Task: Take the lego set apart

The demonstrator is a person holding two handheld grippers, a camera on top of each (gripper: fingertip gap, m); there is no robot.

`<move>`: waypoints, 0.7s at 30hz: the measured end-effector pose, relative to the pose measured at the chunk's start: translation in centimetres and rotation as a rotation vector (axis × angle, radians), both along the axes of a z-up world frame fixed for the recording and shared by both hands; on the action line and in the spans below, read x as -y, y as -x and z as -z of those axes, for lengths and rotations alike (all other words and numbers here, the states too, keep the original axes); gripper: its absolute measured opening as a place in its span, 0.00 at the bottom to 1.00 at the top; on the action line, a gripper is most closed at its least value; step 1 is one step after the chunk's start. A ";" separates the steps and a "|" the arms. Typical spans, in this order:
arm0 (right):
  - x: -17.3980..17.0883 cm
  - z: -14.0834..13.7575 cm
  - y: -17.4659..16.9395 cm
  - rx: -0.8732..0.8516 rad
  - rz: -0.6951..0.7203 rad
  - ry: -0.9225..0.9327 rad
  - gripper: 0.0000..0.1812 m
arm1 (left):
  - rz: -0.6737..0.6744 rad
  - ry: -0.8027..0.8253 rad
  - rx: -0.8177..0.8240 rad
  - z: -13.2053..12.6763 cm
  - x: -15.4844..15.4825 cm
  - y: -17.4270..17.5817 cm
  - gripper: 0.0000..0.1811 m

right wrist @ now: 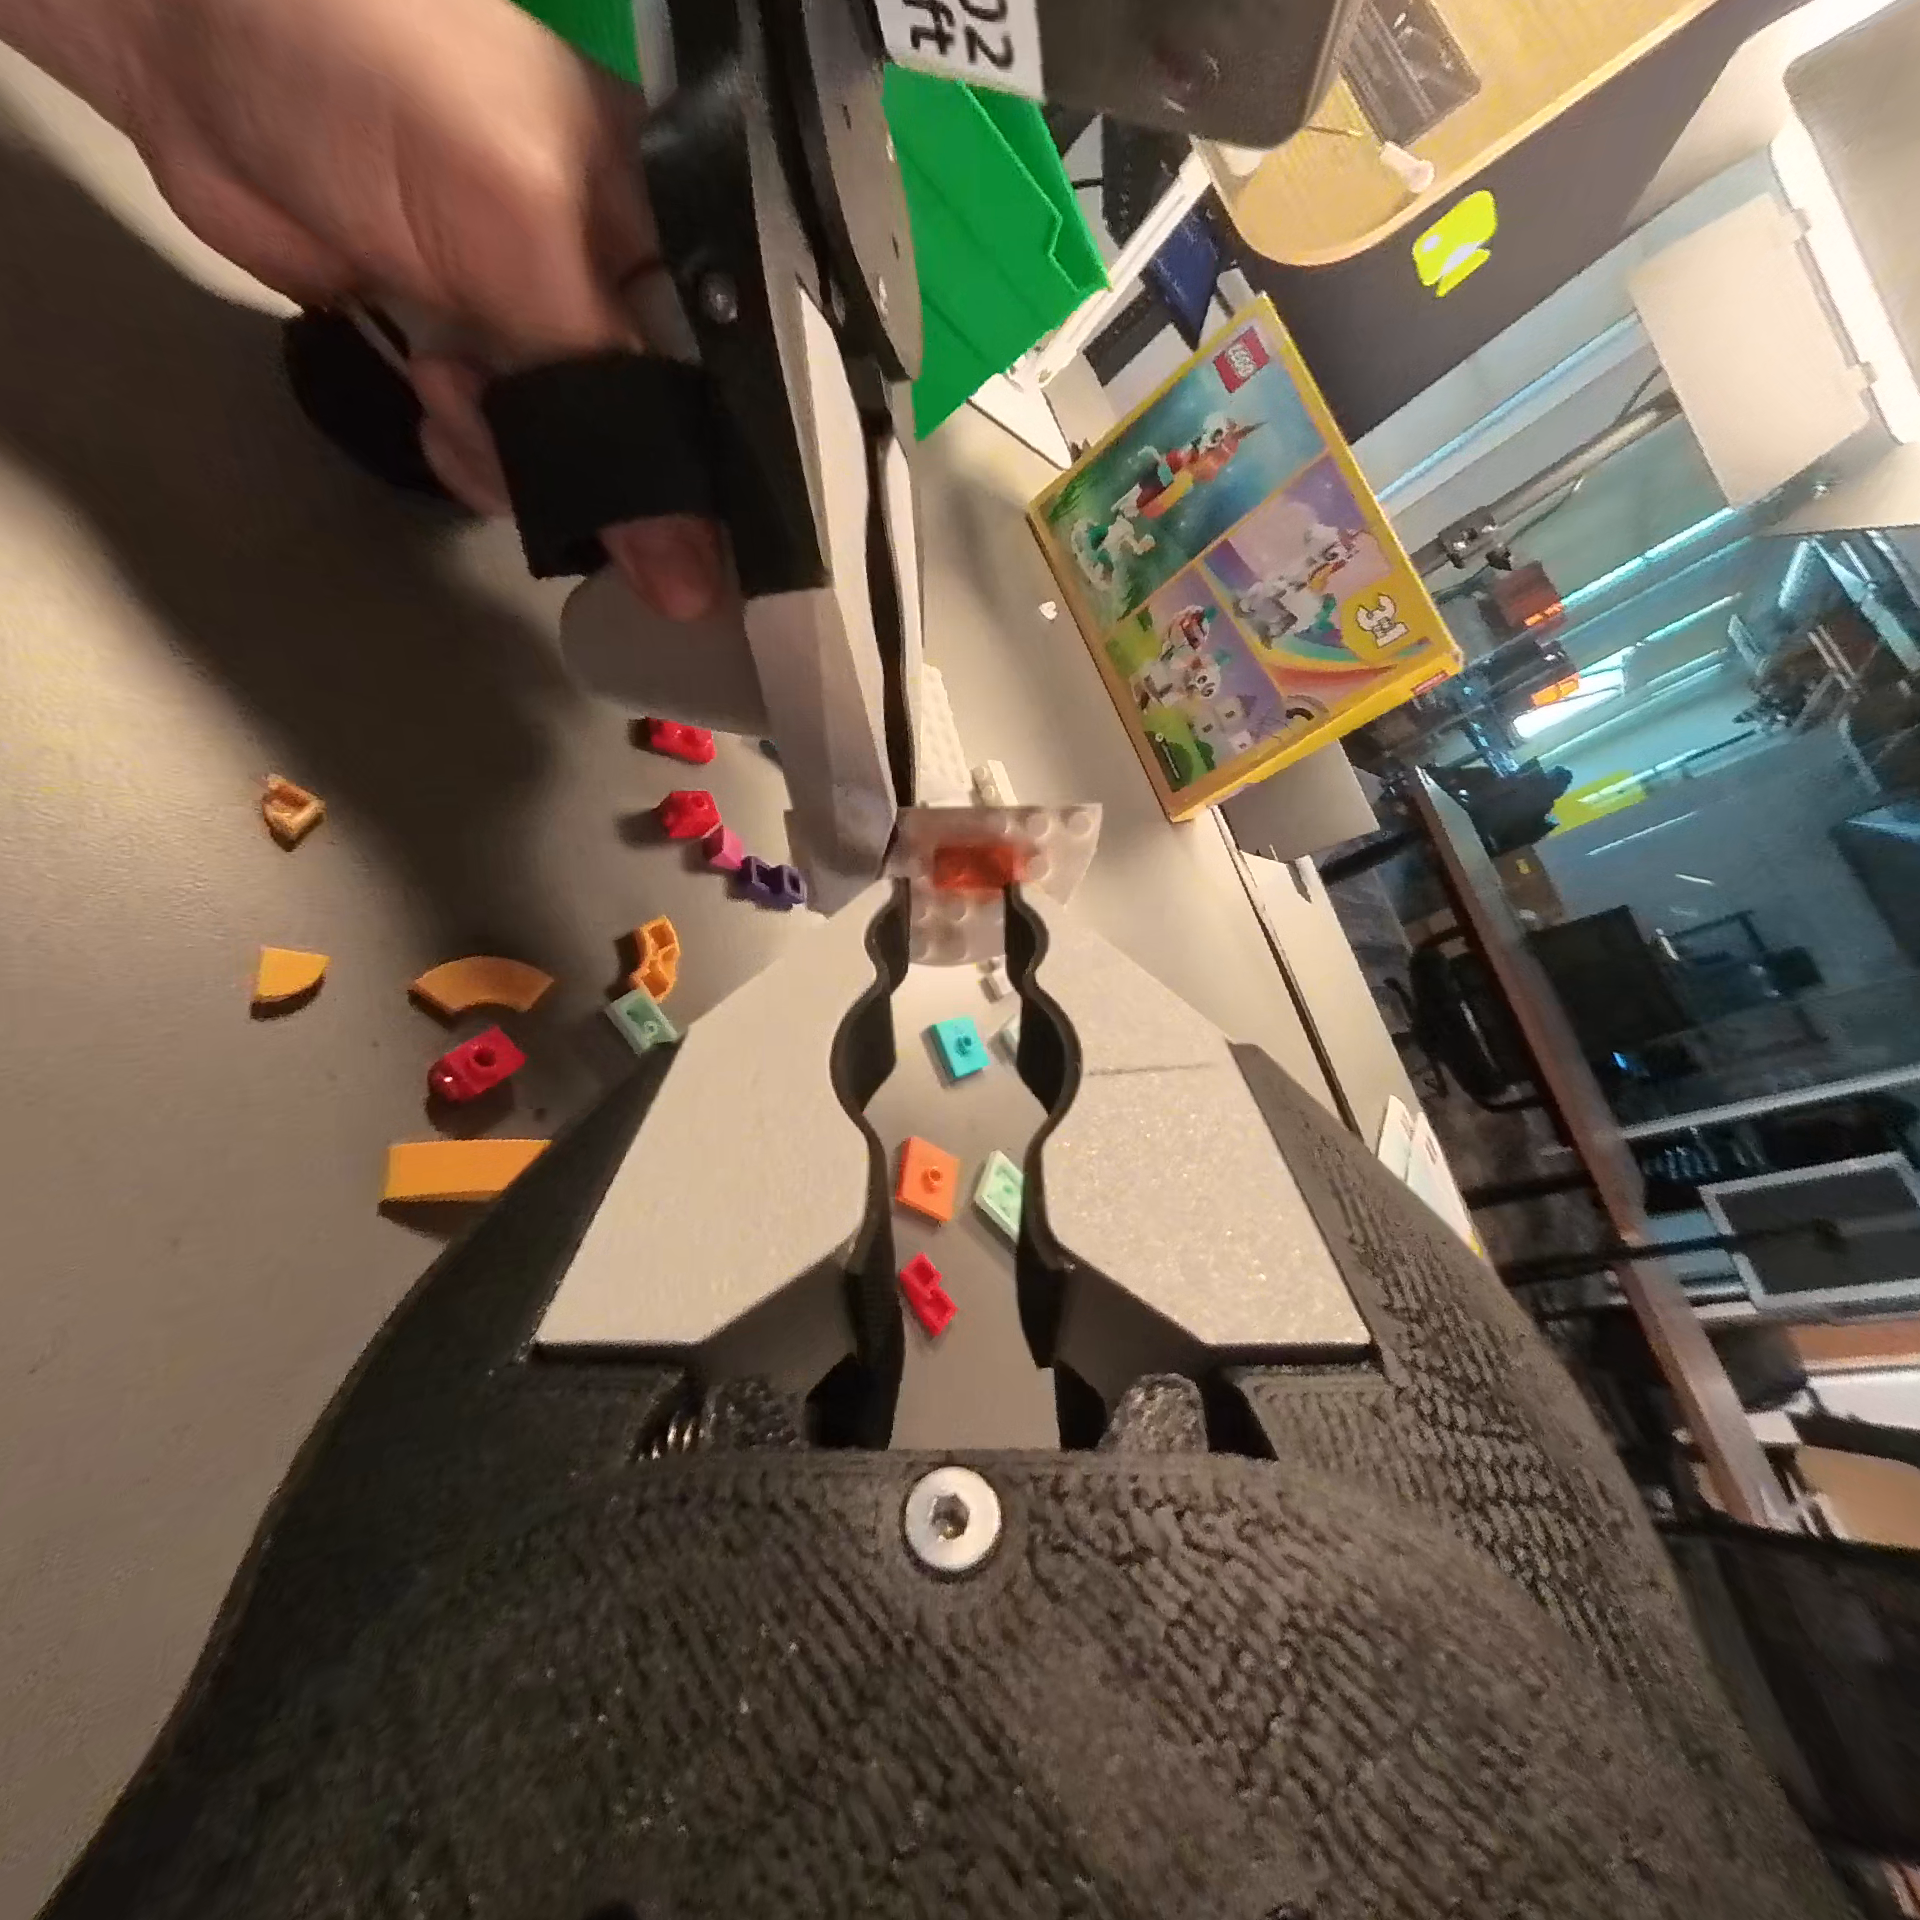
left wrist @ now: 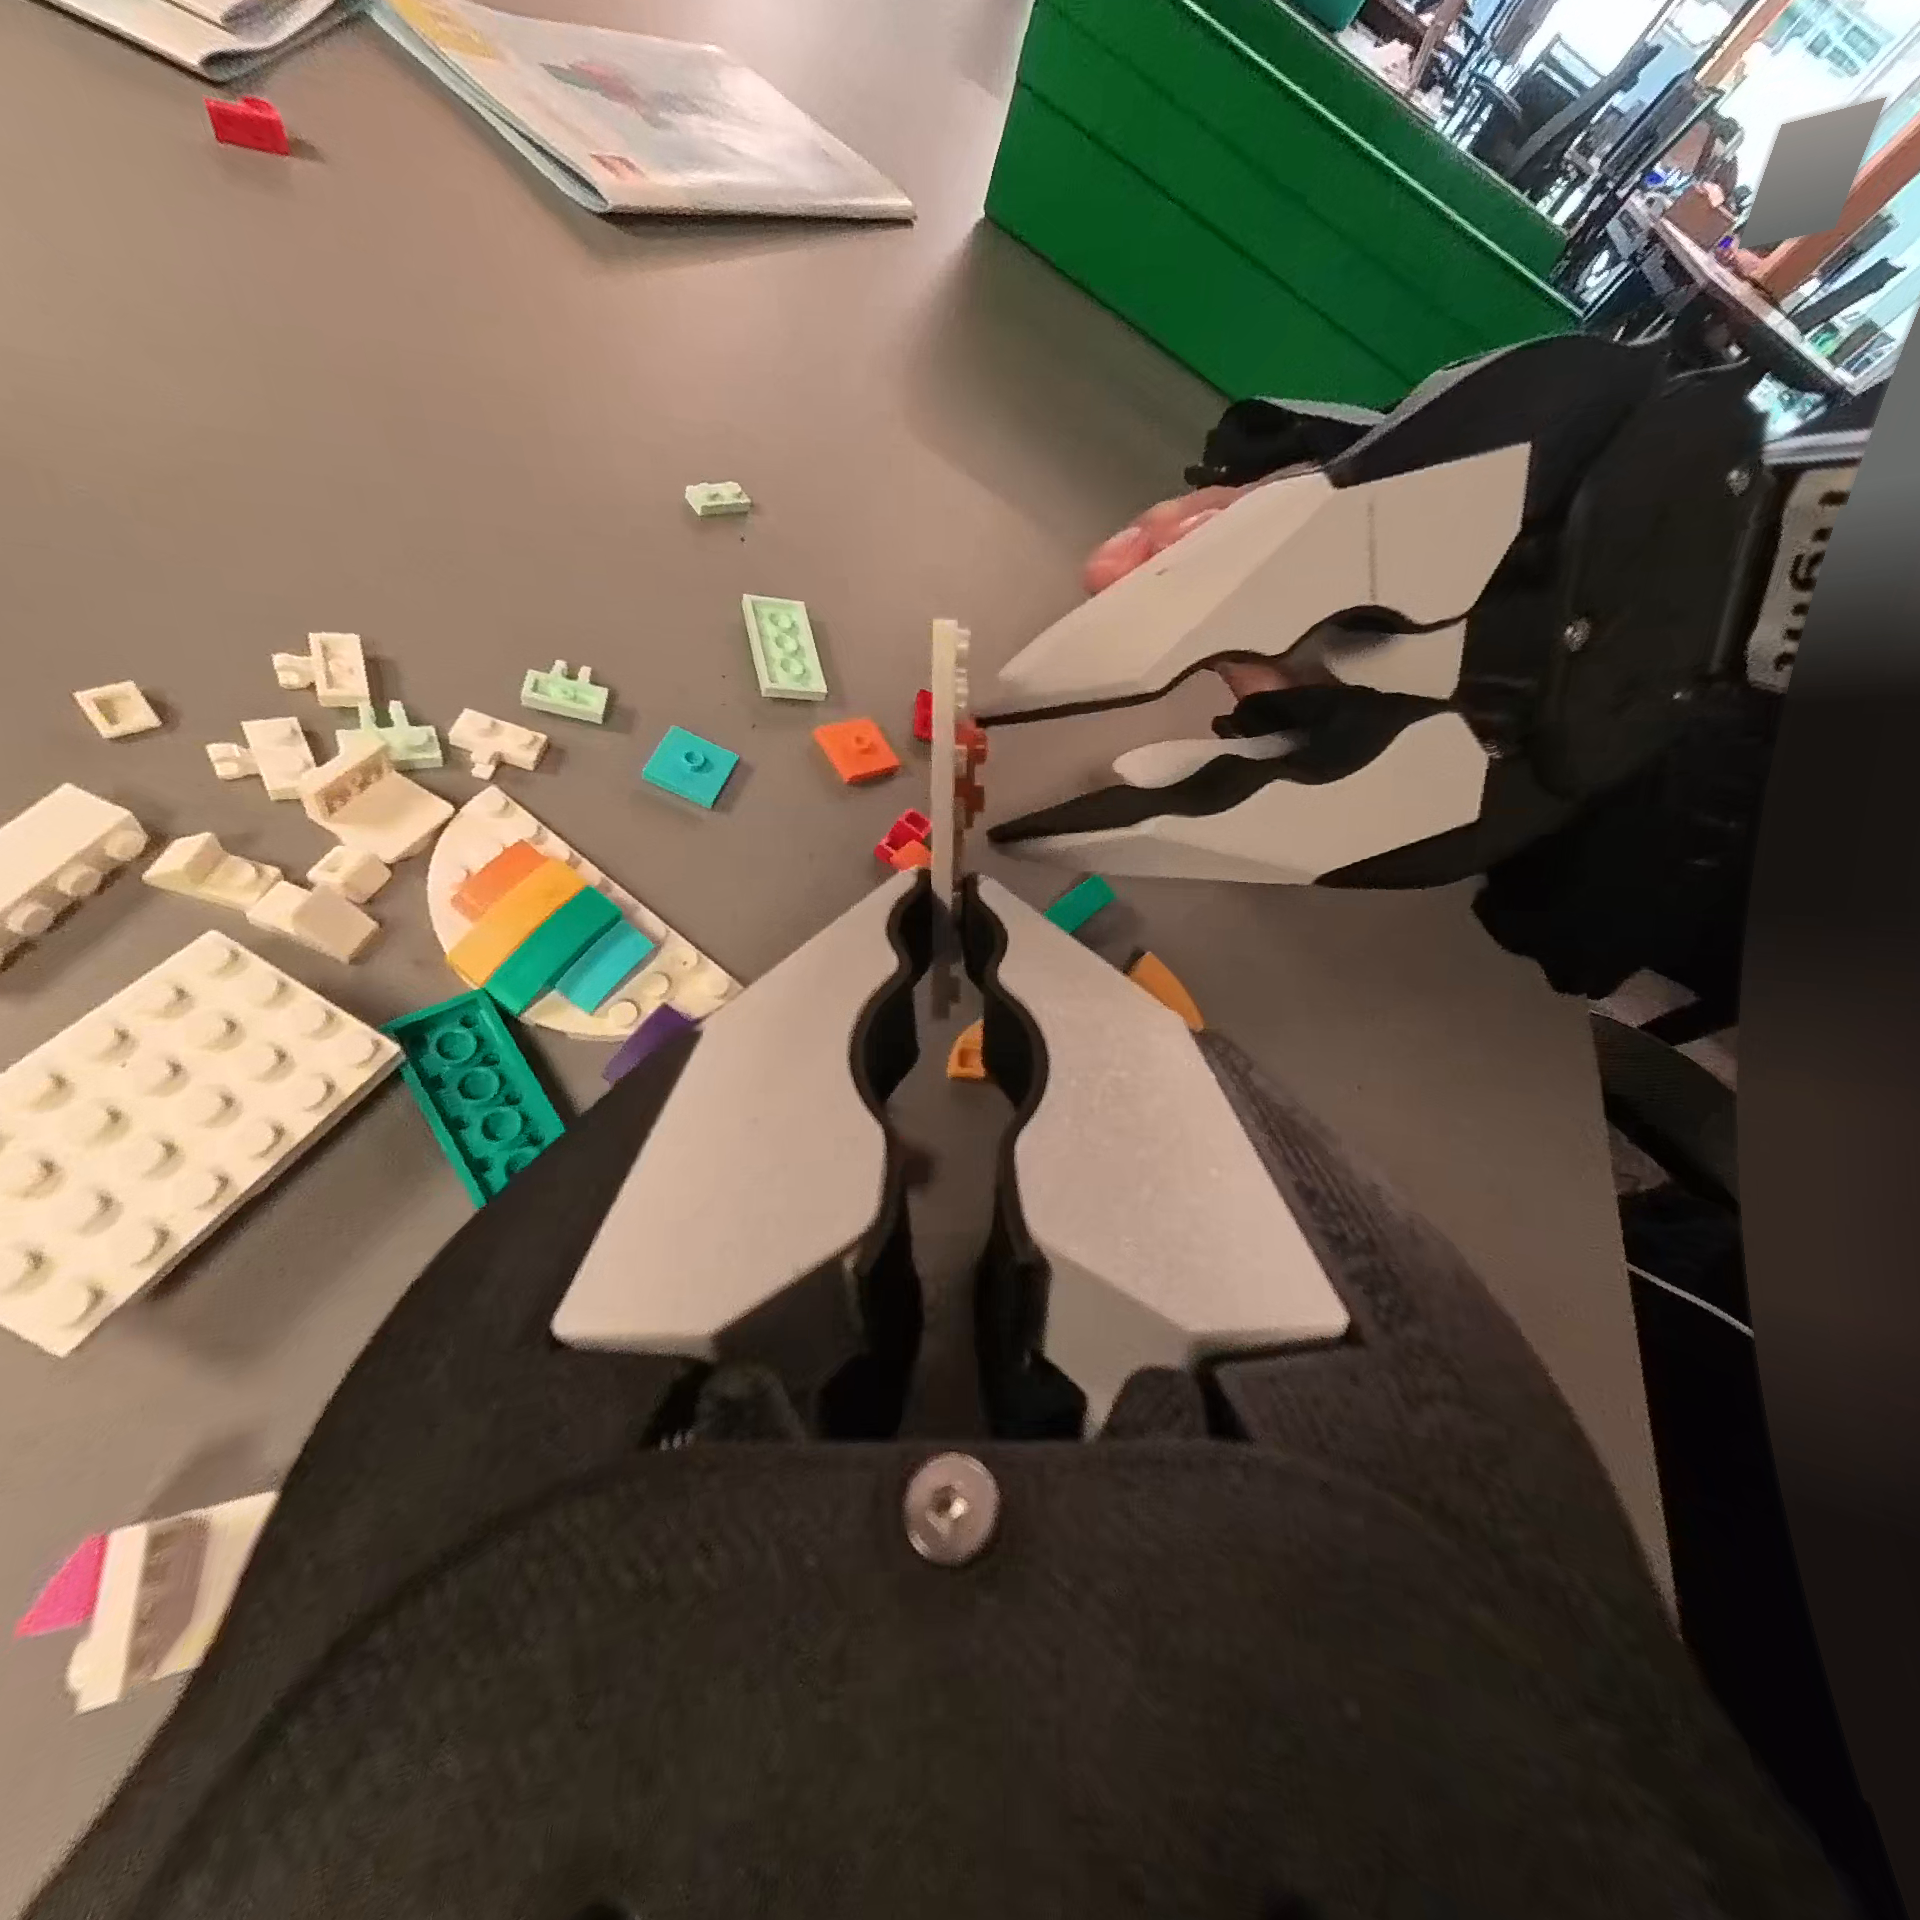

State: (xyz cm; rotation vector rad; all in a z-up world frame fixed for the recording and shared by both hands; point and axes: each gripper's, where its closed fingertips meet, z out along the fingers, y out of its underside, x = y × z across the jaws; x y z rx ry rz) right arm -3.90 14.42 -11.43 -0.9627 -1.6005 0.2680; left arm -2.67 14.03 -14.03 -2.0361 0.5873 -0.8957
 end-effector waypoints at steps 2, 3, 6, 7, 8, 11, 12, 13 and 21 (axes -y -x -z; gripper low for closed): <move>0.0 0.1 0.0 0.008 0.004 -0.017 0.09 | 0.004 0.011 0.005 0.1 0.1 -0.1 0.02; -0.1 0.1 0.0 0.011 0.005 -0.025 0.09 | 0.007 0.019 0.011 0.1 0.1 -0.2 0.02; -0.1 0.3 0.0 0.022 0.008 -0.048 0.08 | 0.021 0.041 0.020 0.2 0.3 -0.4 0.02; -0.1 0.3 0.0 0.024 0.009 -0.054 0.08 | 0.024 0.042 0.014 0.3 0.4 -0.4 0.02; -0.2 0.3 -0.1 0.025 0.009 -0.057 0.07 | 0.024 0.039 0.010 0.3 0.4 -0.4 0.02; -0.1 0.3 -0.1 0.021 0.009 -0.049 0.08 | 0.027 0.033 0.004 0.3 0.4 -0.5 0.02; -0.1 0.2 -0.1 0.021 0.006 -0.059 0.08 | 0.033 0.025 0.002 0.2 0.5 -0.5 0.02; -0.1 0.2 -0.1 0.026 0.003 -0.079 0.08 | 0.037 0.020 -0.002 0.2 0.6 -0.6 0.02; 0.2 1.1 -0.2 0.089 -0.017 -0.082 0.08 | 0.064 -0.055 -0.188 1.3 0.8 -0.5 0.04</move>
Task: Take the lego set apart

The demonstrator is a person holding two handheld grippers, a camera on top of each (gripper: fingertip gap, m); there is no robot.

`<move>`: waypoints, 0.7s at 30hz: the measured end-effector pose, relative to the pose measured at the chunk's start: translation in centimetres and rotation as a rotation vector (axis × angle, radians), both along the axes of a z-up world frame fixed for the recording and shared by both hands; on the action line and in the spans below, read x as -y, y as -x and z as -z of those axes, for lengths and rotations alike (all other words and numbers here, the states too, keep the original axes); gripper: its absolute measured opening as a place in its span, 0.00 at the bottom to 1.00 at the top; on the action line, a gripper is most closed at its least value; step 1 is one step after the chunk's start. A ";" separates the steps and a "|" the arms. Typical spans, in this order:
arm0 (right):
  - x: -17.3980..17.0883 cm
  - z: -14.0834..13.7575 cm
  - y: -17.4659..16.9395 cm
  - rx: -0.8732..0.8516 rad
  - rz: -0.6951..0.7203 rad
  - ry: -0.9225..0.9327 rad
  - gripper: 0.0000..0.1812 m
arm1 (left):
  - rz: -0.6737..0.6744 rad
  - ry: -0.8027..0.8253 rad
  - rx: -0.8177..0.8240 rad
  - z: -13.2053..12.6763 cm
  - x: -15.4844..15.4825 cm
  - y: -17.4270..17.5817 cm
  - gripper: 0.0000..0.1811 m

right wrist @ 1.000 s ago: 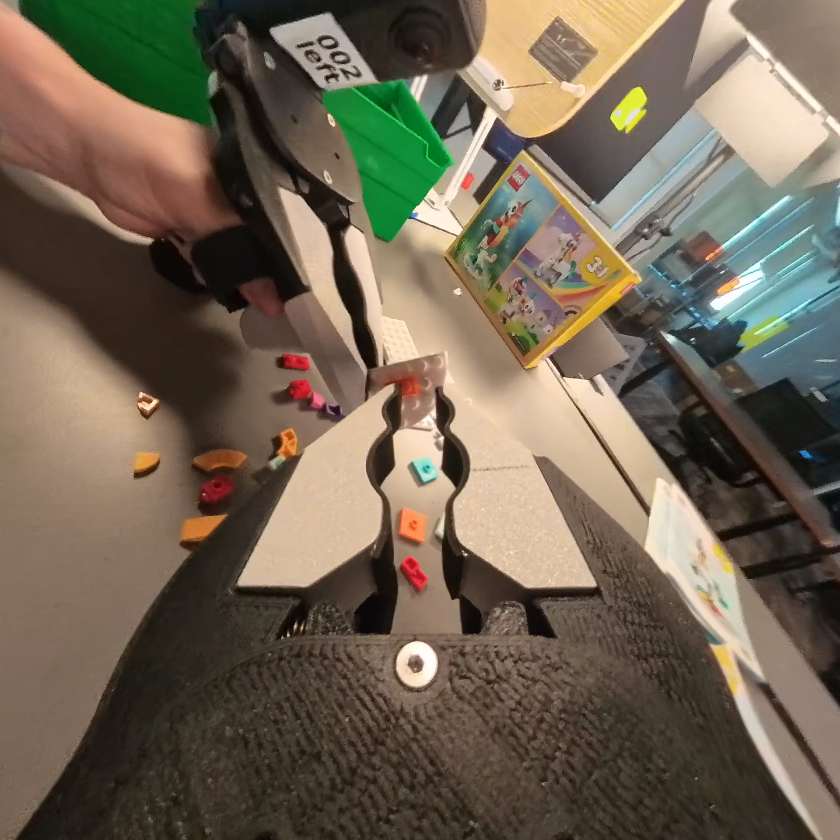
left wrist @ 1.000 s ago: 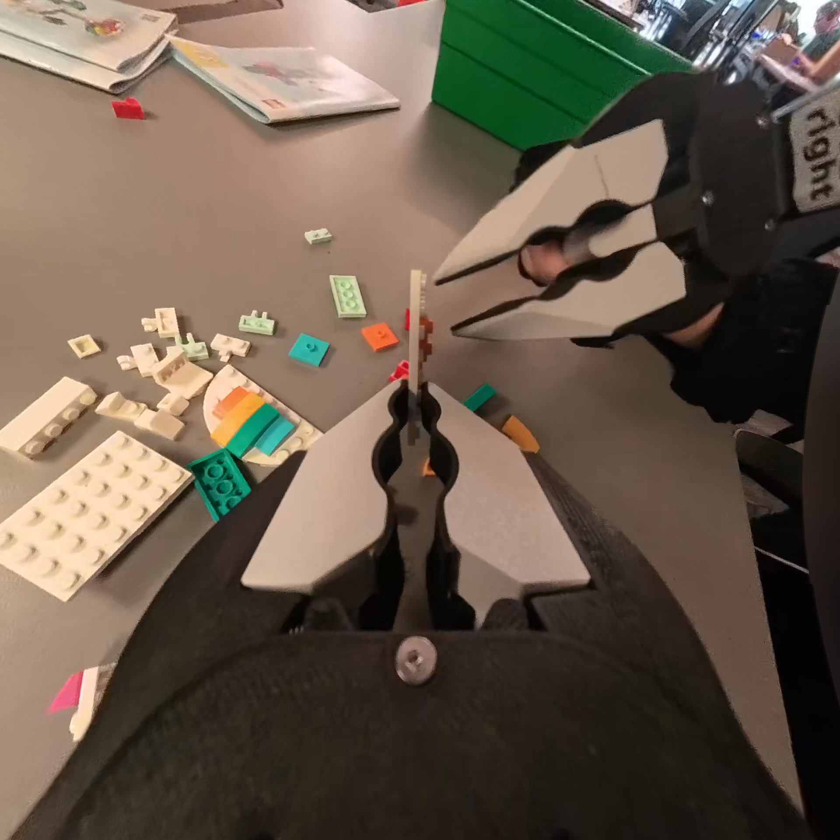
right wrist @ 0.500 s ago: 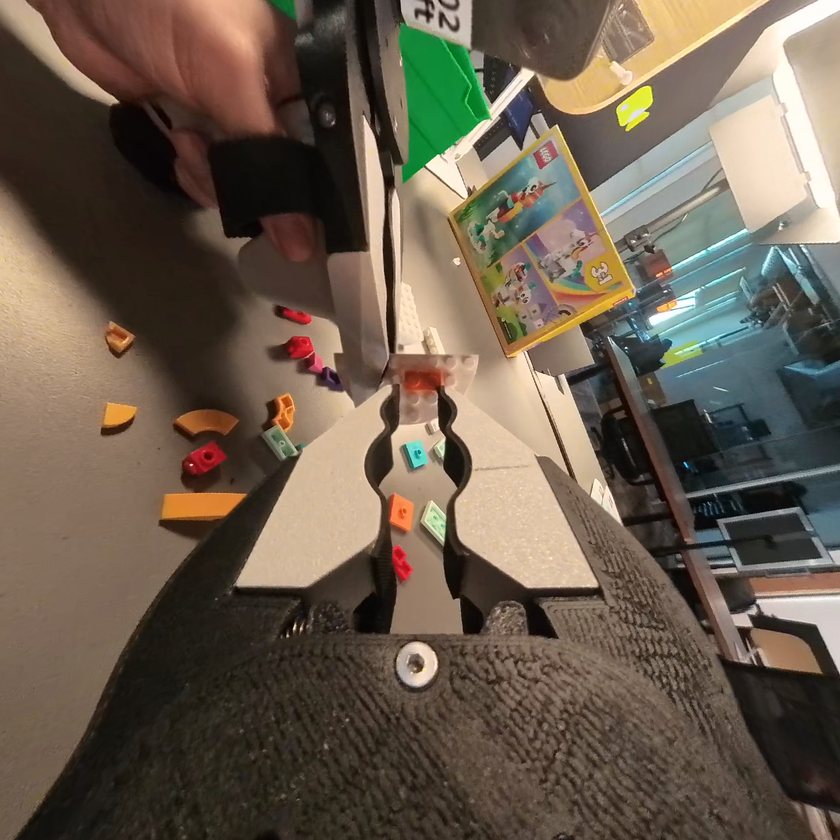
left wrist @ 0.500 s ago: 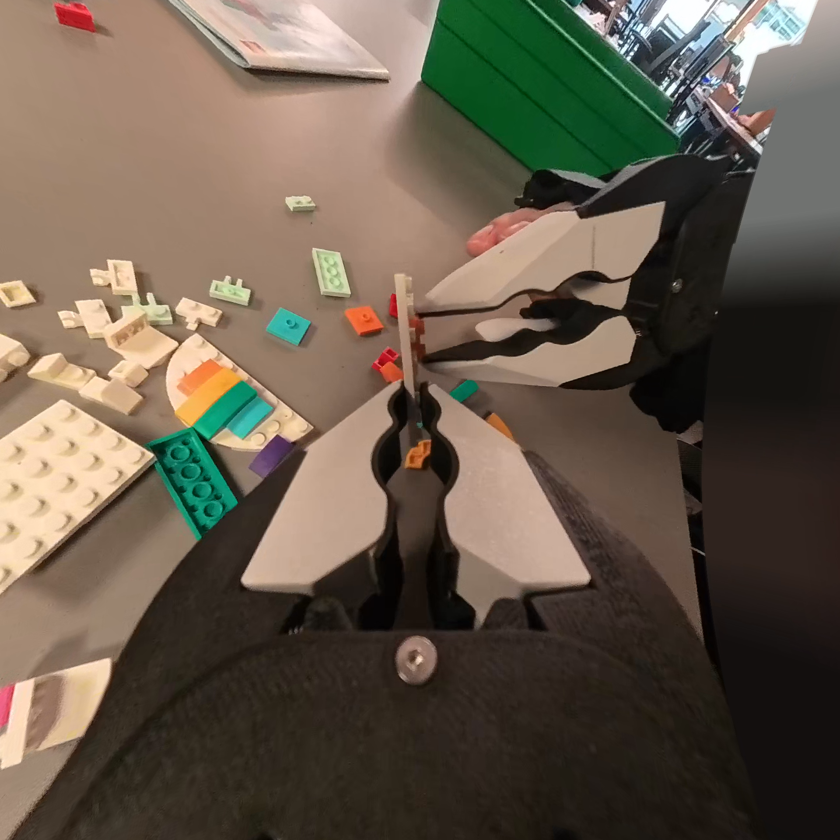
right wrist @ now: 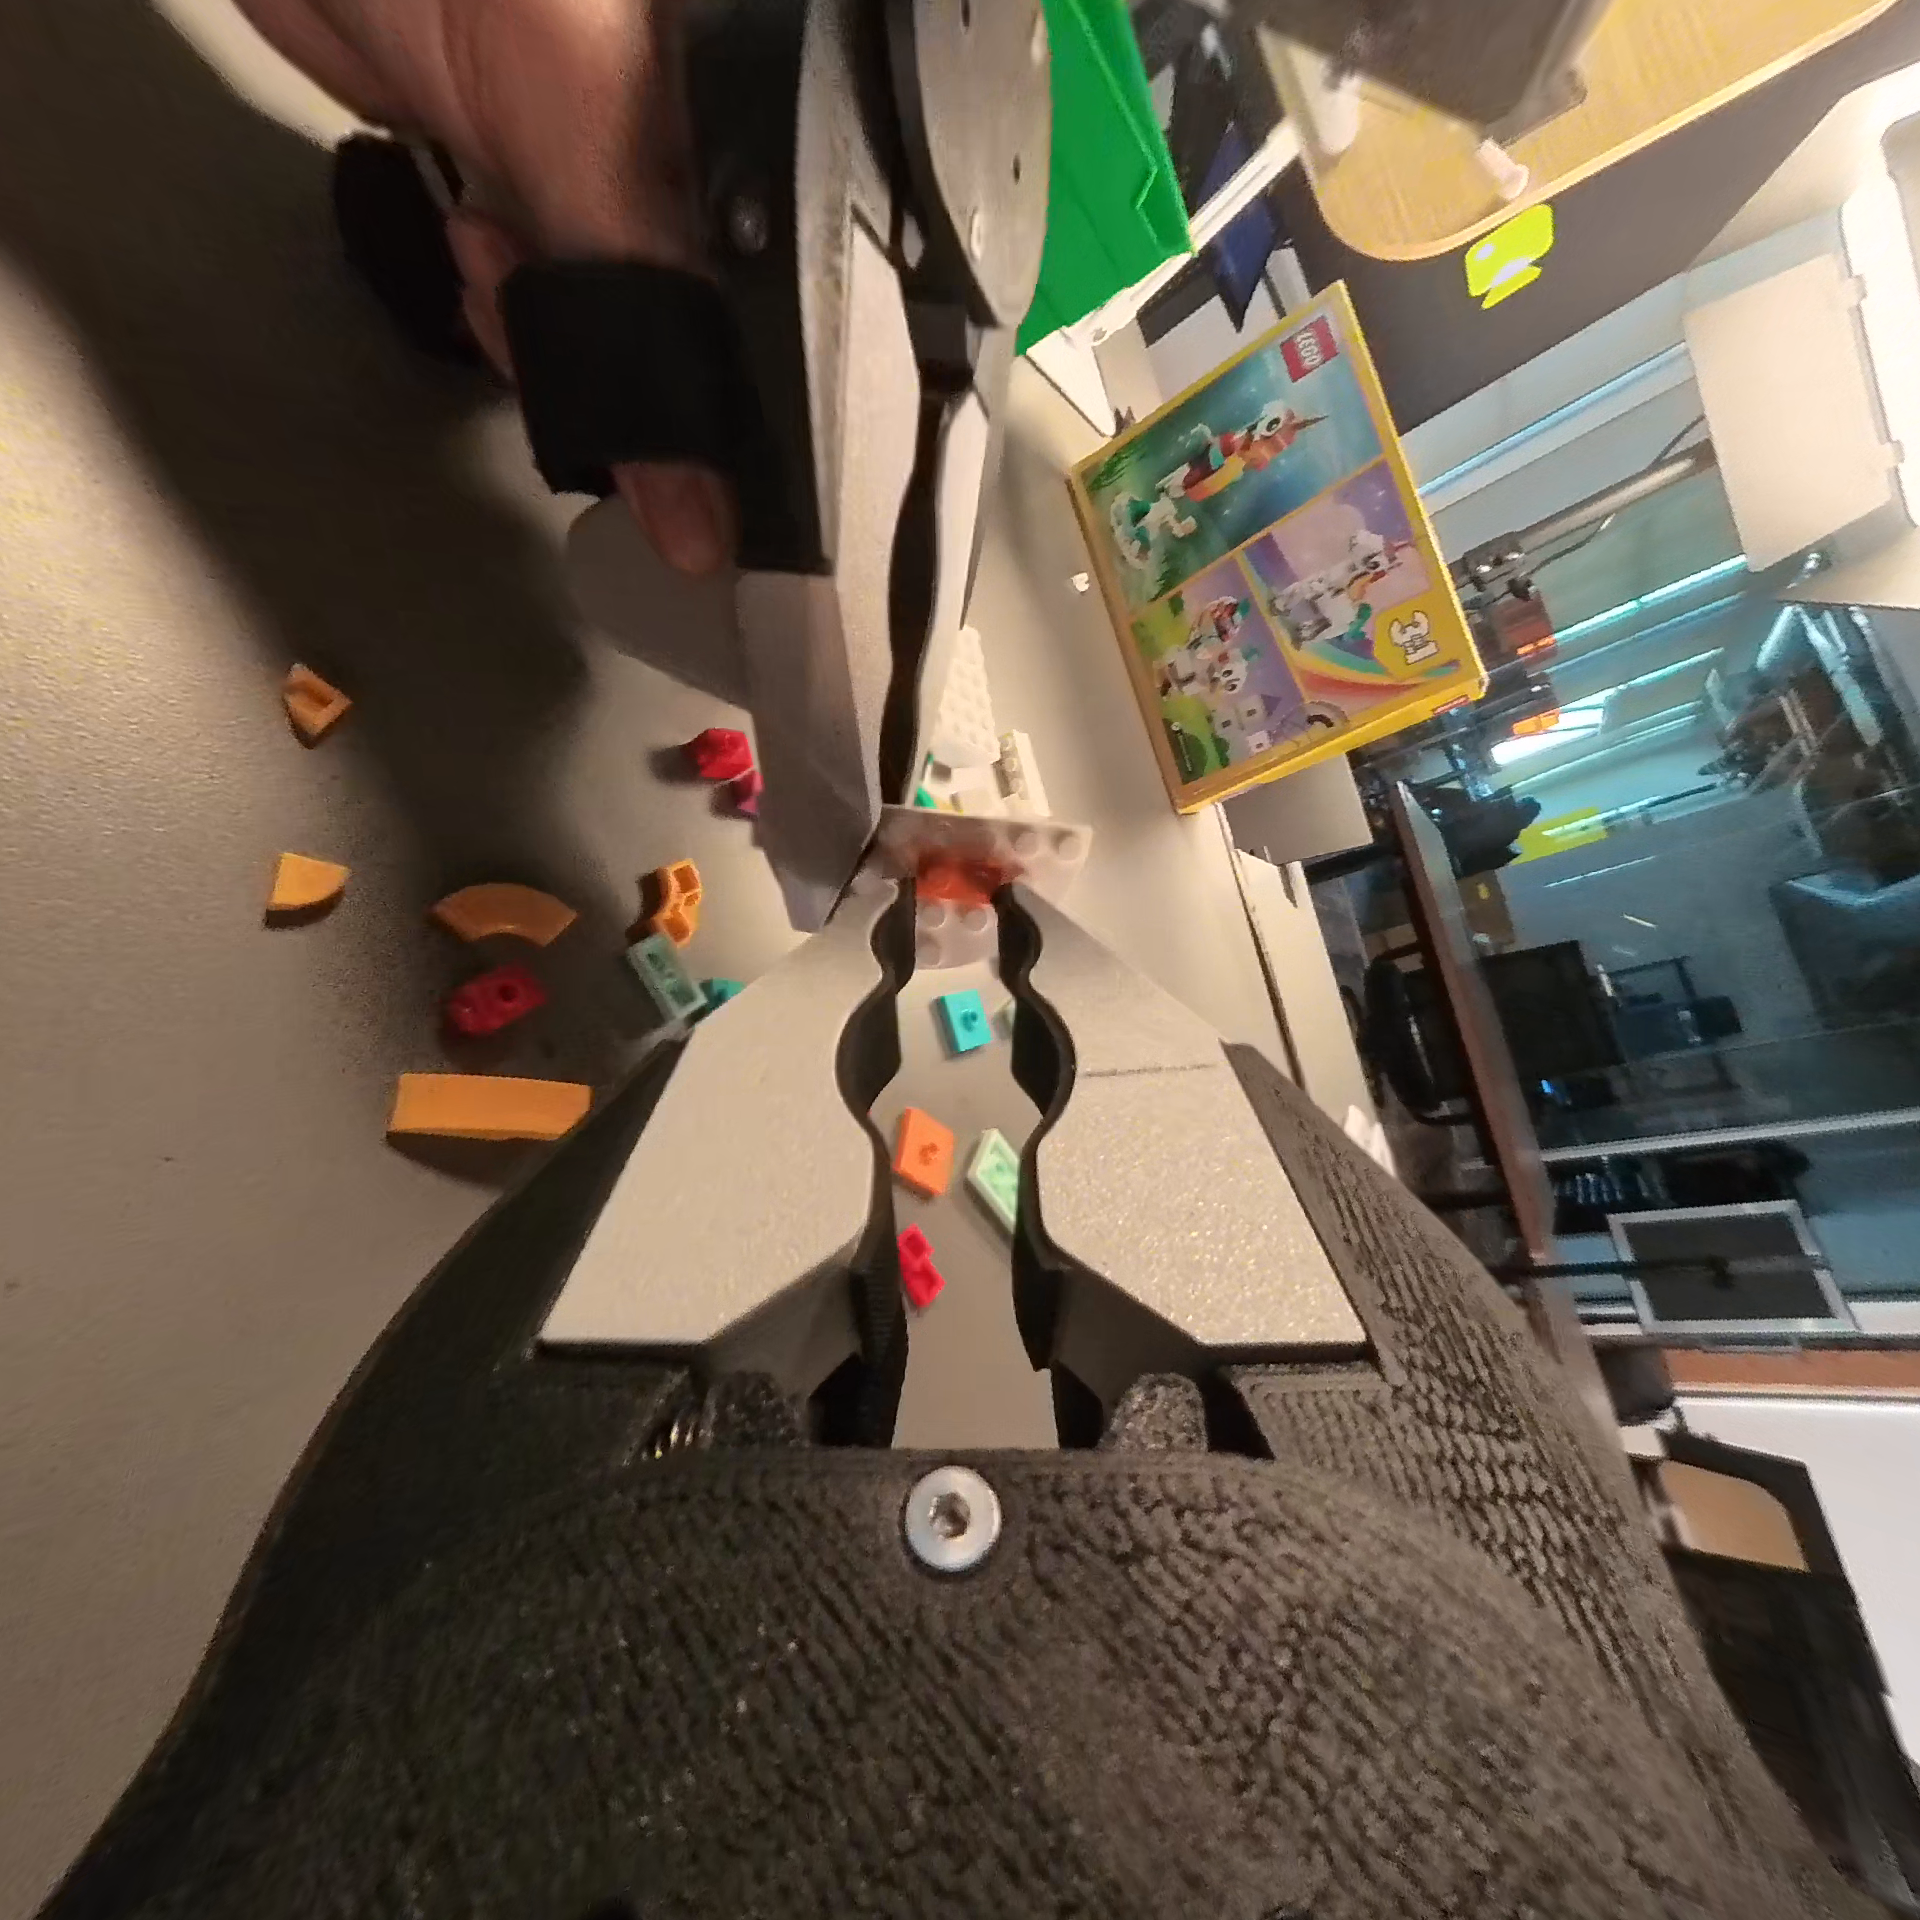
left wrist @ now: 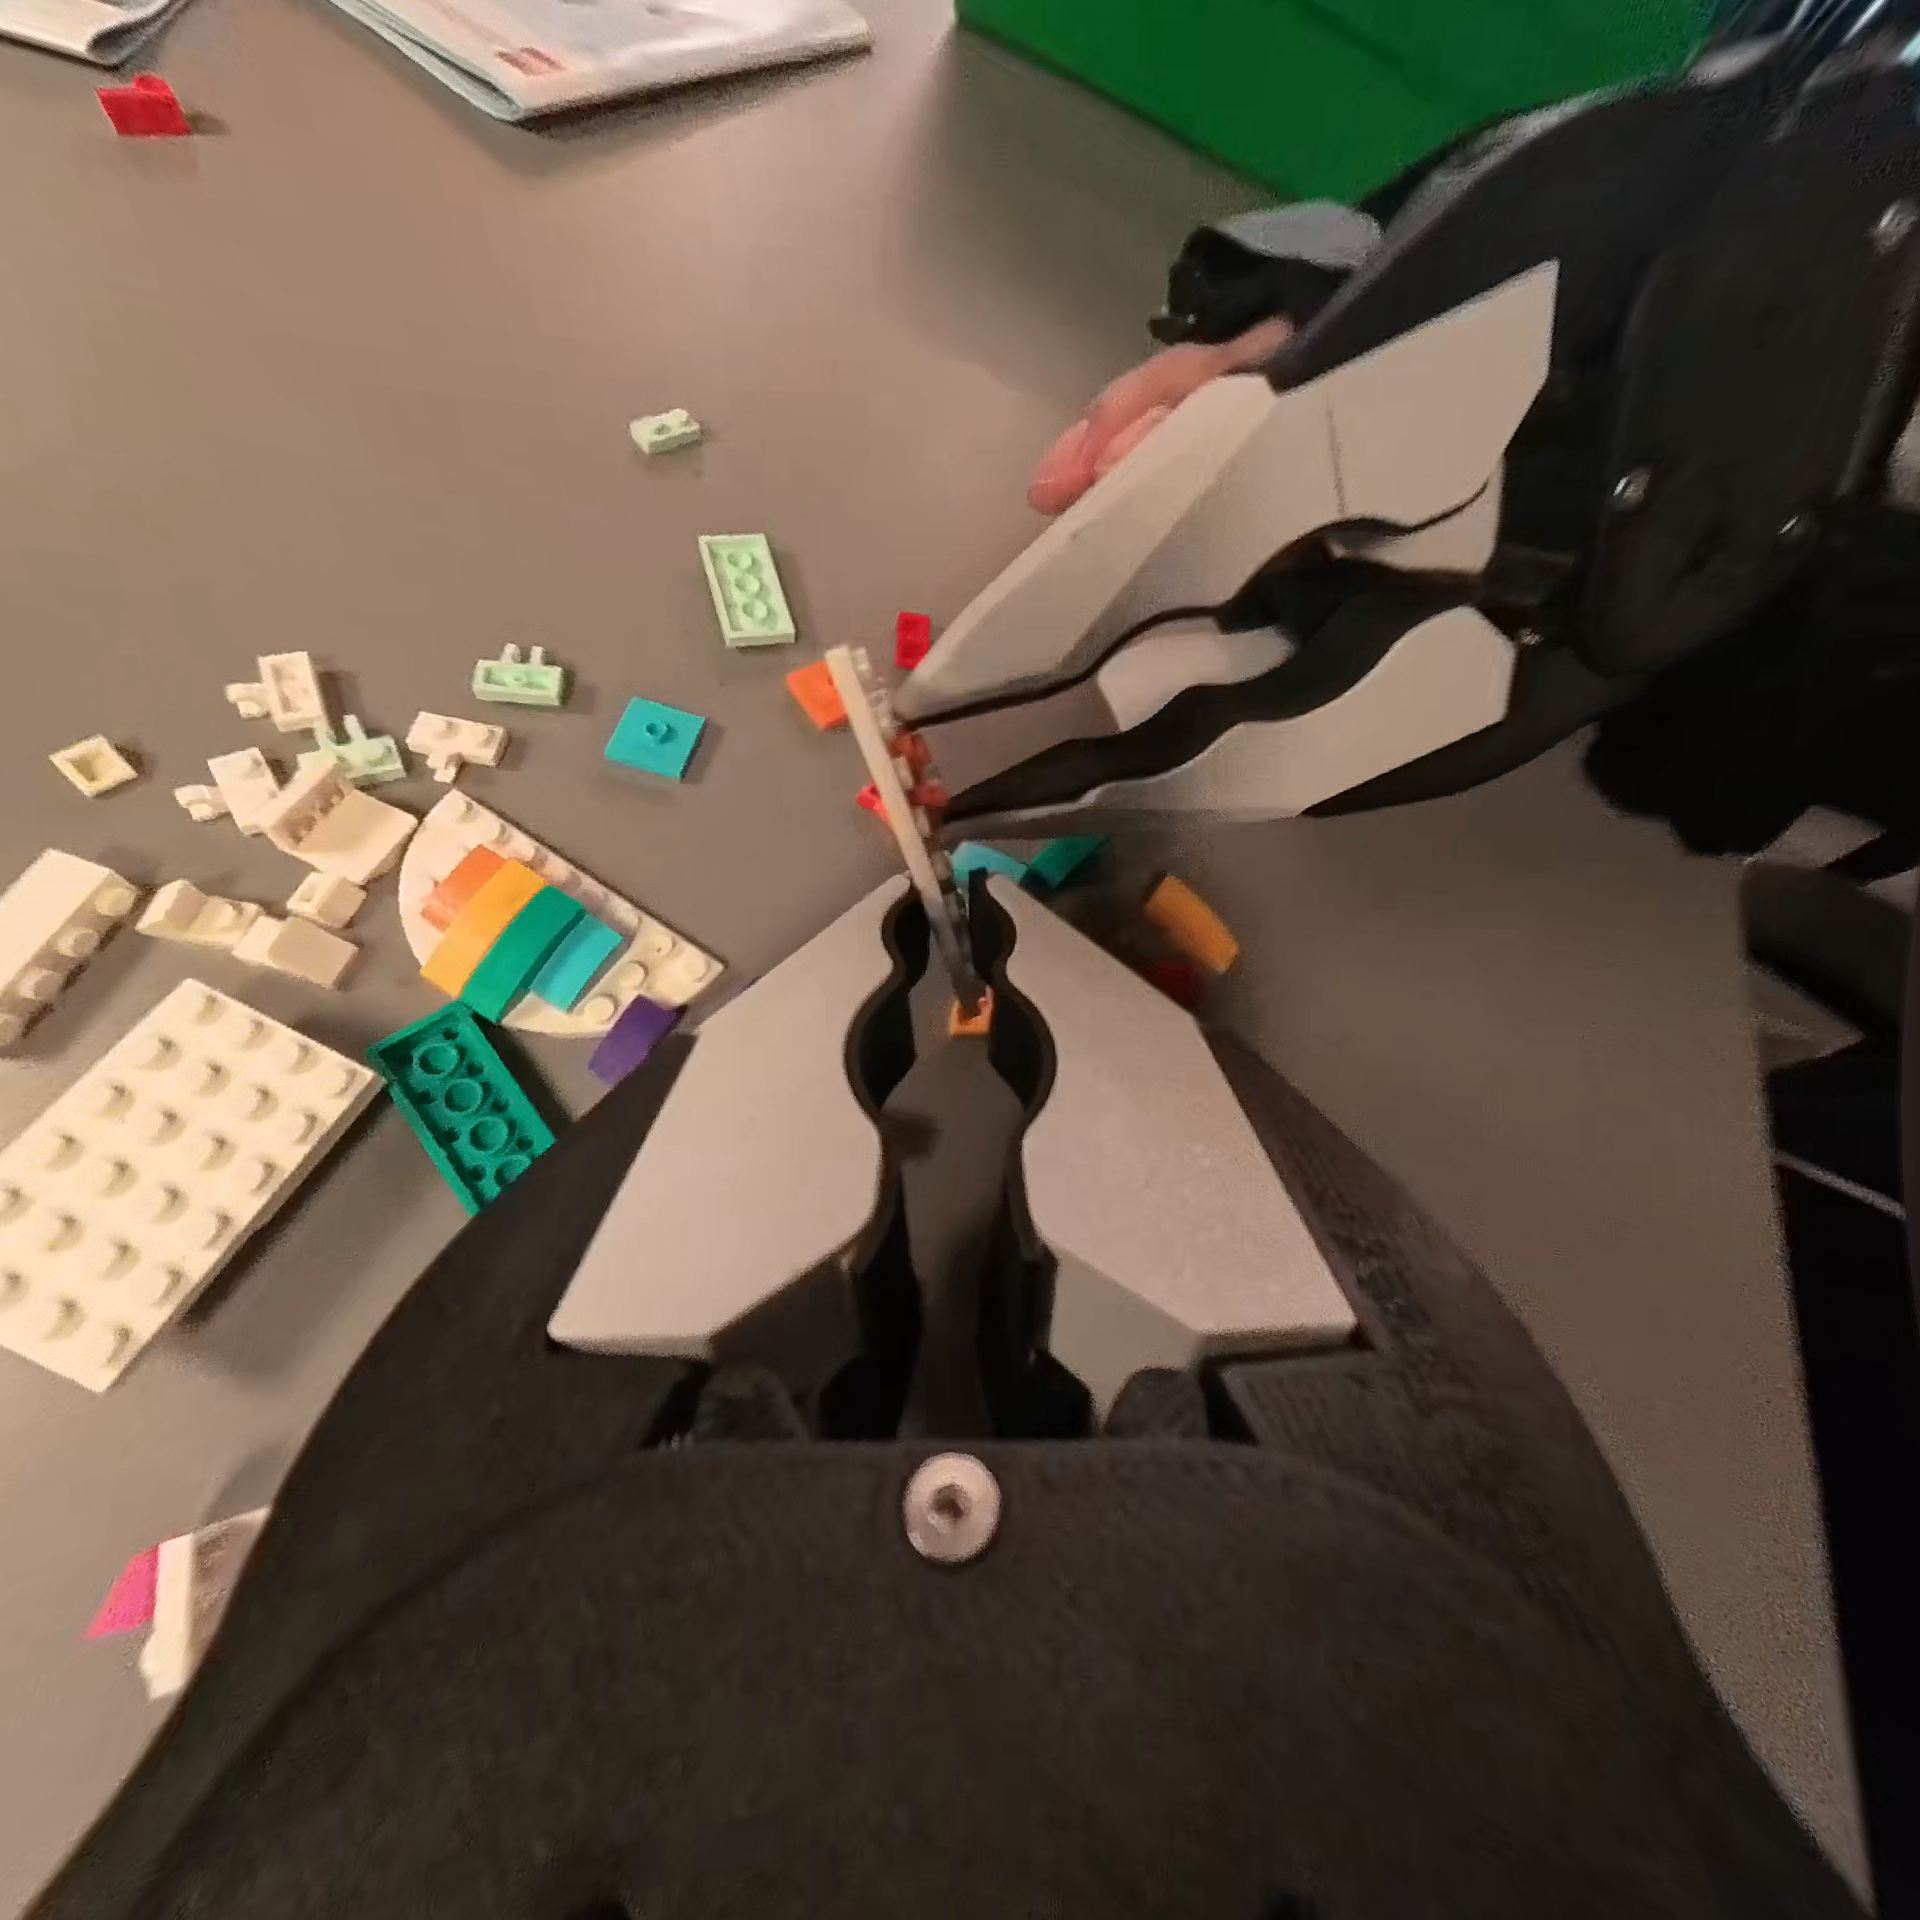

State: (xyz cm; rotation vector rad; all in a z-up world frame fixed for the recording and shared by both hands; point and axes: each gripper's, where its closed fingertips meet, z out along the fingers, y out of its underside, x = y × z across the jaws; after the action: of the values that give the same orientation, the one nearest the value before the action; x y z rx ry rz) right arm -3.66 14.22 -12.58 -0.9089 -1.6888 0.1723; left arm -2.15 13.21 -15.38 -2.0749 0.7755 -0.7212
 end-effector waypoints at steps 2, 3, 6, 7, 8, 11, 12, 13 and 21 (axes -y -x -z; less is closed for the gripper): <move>0.1 0.3 0.0 0.007 -0.007 0.031 0.08 | 0.005 -0.023 -0.052 0.4 0.0 0.0 0.04; 0.1 0.3 0.0 0.001 -0.011 0.046 0.08 | 0.003 -0.024 -0.055 0.4 0.0 0.1 0.04; 0.2 -0.2 0.0 -0.031 -0.023 0.073 0.08 | -0.010 0.008 0.011 0.0 -0.1 0.1 0.03; 0.3 -0.3 0.0 -0.036 -0.023 0.073 0.08 | -0.013 0.024 0.039 -0.2 -0.1 0.1 0.03; 0.3 -0.3 0.1 -0.038 -0.022 0.065 0.09 | -0.015 0.032 0.056 -0.3 -0.1 0.1 0.03; 0.1 -0.3 0.2 -0.045 -0.008 0.033 0.10 | -0.024 0.035 0.069 -0.4 -0.2 0.1 0.03; 0.1 -0.3 0.3 -0.048 -0.001 0.025 0.10 | -0.026 0.042 0.080 -0.4 -0.2 0.1 0.03; 0.0 -0.4 0.3 -0.055 0.004 0.018 0.10 | -0.031 0.048 0.094 -0.5 -0.3 0.1 0.03; -0.1 -0.5 0.5 -0.074 0.024 -0.033 0.11 | -0.046 0.068 0.127 -0.6 -0.4 0.3 0.02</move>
State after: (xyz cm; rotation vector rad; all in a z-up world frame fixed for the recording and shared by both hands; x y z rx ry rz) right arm -4.18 14.33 -12.06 -0.8875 -1.6071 0.1594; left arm -2.45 13.64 -14.75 -2.0778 0.6384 -0.8560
